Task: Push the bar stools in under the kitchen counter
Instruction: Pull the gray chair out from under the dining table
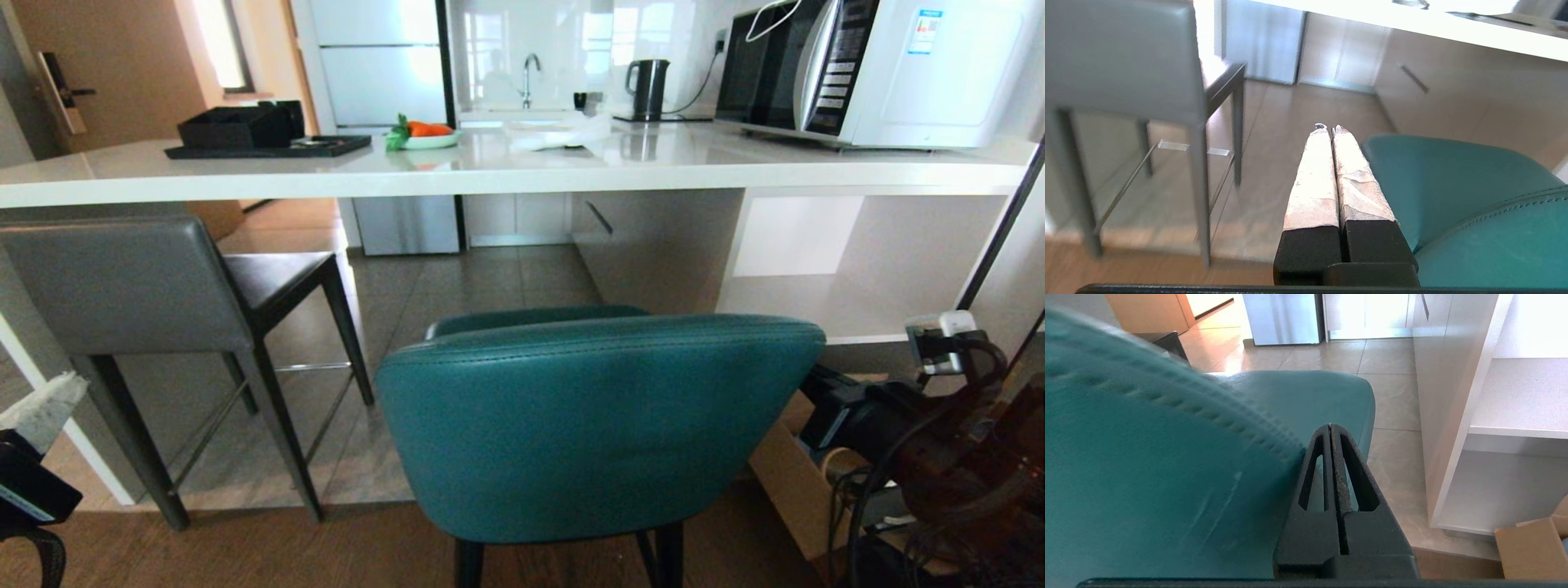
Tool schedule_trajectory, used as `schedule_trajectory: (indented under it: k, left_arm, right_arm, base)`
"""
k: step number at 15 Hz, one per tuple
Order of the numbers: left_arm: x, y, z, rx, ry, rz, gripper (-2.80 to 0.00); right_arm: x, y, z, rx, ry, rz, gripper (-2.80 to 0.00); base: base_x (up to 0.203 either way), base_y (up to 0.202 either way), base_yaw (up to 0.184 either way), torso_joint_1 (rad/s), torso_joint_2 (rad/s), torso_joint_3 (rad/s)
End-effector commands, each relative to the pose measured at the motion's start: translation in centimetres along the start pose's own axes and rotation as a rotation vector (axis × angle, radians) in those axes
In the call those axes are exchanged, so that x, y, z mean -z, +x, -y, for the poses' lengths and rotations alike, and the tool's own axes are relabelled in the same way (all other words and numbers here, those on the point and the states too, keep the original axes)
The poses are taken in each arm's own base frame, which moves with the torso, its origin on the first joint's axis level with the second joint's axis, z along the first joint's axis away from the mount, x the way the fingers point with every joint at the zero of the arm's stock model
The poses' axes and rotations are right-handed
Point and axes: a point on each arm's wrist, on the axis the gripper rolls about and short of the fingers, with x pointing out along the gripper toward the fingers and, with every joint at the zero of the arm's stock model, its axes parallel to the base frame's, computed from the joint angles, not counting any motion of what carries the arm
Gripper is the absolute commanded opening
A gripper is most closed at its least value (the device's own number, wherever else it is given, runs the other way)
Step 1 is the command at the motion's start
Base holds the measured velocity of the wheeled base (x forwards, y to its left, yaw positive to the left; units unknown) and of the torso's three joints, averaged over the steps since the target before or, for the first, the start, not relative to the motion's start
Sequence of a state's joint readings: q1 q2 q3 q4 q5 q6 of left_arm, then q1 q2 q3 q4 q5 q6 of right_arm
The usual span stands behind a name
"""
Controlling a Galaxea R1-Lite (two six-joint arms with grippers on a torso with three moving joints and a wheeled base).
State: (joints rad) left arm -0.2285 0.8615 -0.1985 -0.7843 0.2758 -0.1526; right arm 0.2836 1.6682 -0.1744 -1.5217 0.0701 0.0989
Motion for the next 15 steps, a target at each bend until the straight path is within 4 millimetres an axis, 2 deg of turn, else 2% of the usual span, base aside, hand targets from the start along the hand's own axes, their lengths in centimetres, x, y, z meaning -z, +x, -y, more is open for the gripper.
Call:
schedule_trajectory:
  k: [1,4,15]
  left_arm:
    - [-2.2,-2.0,-0.5,-0.013,-0.029,0.111,-2.80]
    - [-3.4,-2.8,-0.7,-0.041,-0.024,0.126,-2.80]
    - [-3.8,-4.2,-1.0,-0.054,-0.019,0.141,-2.80]
  right_arm:
    - [-0.3,-0.8,-0.5,-0.014,-0.002,0.015,-2.80]
    - [-0.5,-1.1,-0.7,-0.018,-0.003,0.023,-2.80]
    - [-0.4,-2.1,-2.6,-0.099,0.001,0.020,-2.80]
  base:
    - [0.000,0.000,0.000,0.000,0.00,0.000]
    - [0.000,0.000,0.000,0.000,0.00,0.000]
    - [0.000,0.000,0.000,0.000,0.00,0.000]
